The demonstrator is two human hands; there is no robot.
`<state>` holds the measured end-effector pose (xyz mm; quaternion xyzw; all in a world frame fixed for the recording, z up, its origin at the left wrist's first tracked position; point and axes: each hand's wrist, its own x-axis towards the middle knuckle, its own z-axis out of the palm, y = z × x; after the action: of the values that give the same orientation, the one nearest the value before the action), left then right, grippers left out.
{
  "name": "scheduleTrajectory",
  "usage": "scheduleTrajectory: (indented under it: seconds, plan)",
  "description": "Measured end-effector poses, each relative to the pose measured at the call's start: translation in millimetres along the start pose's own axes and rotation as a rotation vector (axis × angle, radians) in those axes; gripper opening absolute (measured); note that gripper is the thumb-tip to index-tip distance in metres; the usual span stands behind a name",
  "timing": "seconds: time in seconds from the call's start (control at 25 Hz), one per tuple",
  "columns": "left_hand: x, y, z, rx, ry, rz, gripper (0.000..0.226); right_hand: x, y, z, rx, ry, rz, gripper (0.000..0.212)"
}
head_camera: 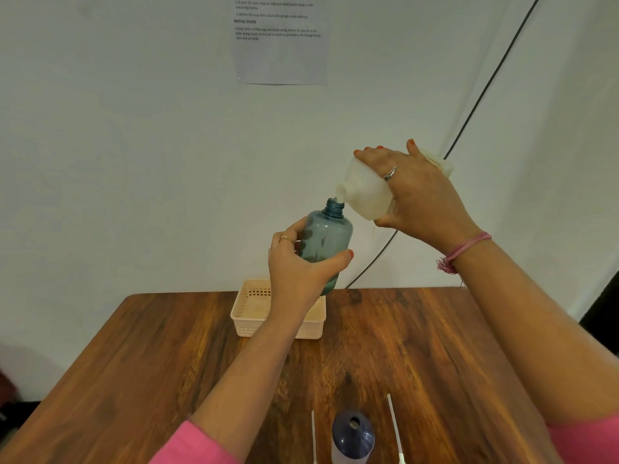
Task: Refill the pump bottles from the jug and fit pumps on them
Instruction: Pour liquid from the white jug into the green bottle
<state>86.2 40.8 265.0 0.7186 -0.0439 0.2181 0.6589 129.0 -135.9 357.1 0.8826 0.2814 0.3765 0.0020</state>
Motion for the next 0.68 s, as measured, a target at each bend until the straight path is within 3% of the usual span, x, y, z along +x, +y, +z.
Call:
scheduleTrajectory:
  seconds: [0.68]
  plan:
    - [-0.8,-0.5,0.5,-0.021,0.002,-0.011,0.075,0.9,0.3,0.9,-0.008,-0.013,-0.009,0.101]
